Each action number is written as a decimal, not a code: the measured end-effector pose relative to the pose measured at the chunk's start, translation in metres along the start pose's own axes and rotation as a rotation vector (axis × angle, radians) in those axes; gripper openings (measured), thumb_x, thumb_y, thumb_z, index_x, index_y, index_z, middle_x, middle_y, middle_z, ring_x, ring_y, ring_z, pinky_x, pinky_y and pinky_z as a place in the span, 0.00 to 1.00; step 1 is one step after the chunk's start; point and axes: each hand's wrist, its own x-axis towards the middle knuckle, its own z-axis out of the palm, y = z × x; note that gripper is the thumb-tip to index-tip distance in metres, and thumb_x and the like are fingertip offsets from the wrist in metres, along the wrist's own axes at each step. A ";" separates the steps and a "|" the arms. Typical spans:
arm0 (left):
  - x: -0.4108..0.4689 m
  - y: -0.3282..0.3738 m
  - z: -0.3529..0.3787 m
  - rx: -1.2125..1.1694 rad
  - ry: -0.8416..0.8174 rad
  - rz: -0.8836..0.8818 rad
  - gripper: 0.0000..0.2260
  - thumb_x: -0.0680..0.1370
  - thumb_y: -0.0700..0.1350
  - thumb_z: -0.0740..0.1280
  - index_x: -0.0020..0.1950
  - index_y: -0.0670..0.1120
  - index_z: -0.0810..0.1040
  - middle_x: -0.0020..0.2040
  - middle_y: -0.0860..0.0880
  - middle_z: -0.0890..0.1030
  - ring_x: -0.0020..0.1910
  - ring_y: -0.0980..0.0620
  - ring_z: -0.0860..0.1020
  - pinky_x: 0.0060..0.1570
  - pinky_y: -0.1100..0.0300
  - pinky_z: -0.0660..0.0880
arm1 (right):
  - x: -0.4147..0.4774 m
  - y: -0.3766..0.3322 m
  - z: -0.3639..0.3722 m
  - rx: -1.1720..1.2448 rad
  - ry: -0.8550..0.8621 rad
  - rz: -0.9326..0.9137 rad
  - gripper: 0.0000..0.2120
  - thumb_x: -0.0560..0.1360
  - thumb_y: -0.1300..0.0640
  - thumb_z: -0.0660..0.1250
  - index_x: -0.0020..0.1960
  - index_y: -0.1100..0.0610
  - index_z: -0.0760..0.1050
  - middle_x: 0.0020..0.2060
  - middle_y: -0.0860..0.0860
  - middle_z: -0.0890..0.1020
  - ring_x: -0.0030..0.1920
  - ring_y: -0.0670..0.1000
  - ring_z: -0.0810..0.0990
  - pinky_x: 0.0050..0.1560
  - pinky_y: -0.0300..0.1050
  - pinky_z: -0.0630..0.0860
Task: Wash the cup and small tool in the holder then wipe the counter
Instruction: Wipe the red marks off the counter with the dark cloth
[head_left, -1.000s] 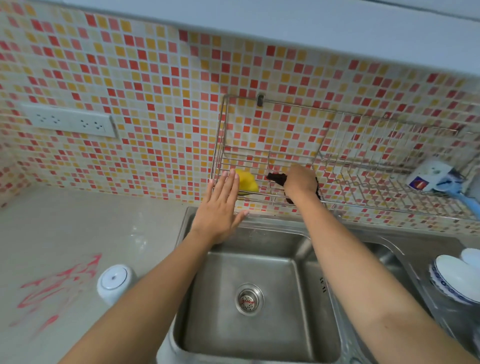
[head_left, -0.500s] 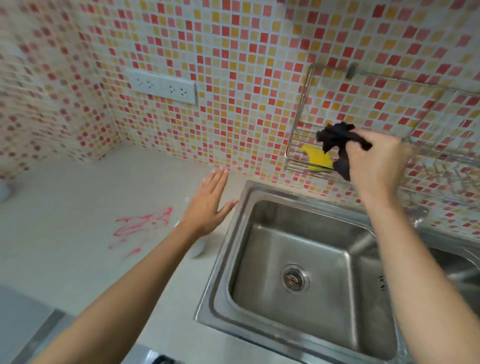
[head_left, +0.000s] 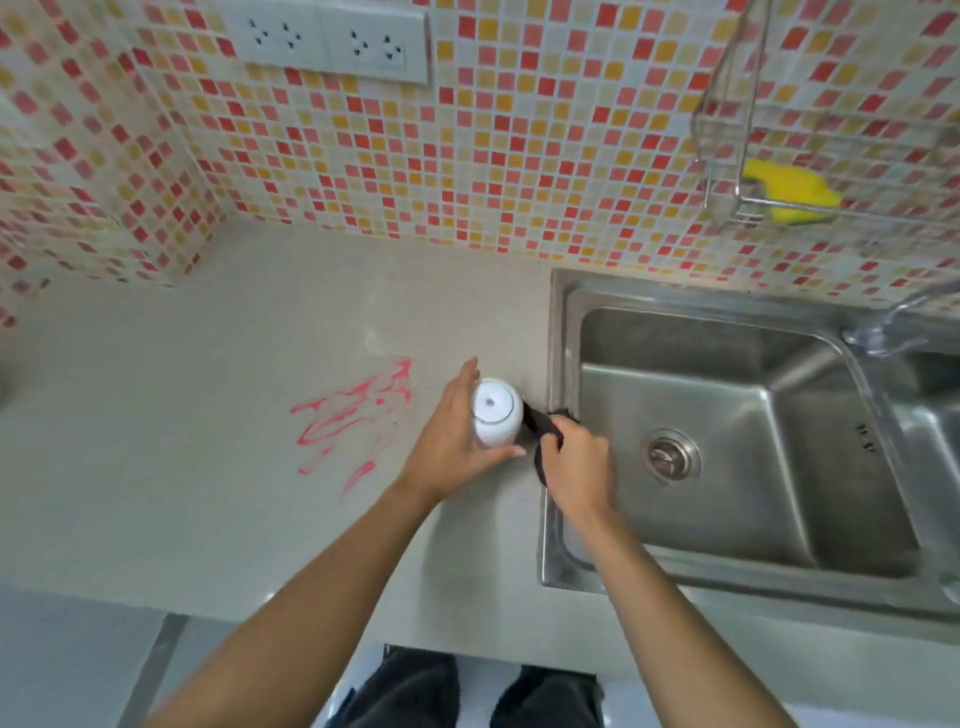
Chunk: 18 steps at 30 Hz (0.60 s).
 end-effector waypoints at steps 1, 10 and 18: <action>-0.001 -0.008 0.002 -0.028 0.006 0.011 0.53 0.64 0.57 0.79 0.78 0.54 0.48 0.75 0.47 0.62 0.74 0.53 0.62 0.68 0.67 0.58 | -0.005 0.001 0.013 -0.030 -0.030 -0.026 0.13 0.75 0.56 0.60 0.54 0.56 0.80 0.49 0.59 0.83 0.49 0.63 0.79 0.48 0.50 0.73; 0.004 -0.043 0.012 -0.203 -0.027 -0.010 0.38 0.65 0.50 0.80 0.66 0.64 0.61 0.64 0.61 0.72 0.61 0.73 0.69 0.56 0.79 0.63 | -0.011 0.025 0.046 -0.296 -0.055 -0.302 0.29 0.76 0.46 0.47 0.73 0.59 0.65 0.73 0.54 0.66 0.77 0.54 0.51 0.76 0.56 0.43; 0.012 -0.048 -0.040 -0.307 0.185 -0.015 0.40 0.65 0.47 0.80 0.72 0.50 0.63 0.66 0.54 0.73 0.66 0.58 0.72 0.65 0.57 0.71 | -0.039 0.021 0.076 -0.447 -0.182 -0.396 0.30 0.80 0.37 0.45 0.79 0.47 0.47 0.78 0.50 0.51 0.78 0.54 0.46 0.76 0.58 0.46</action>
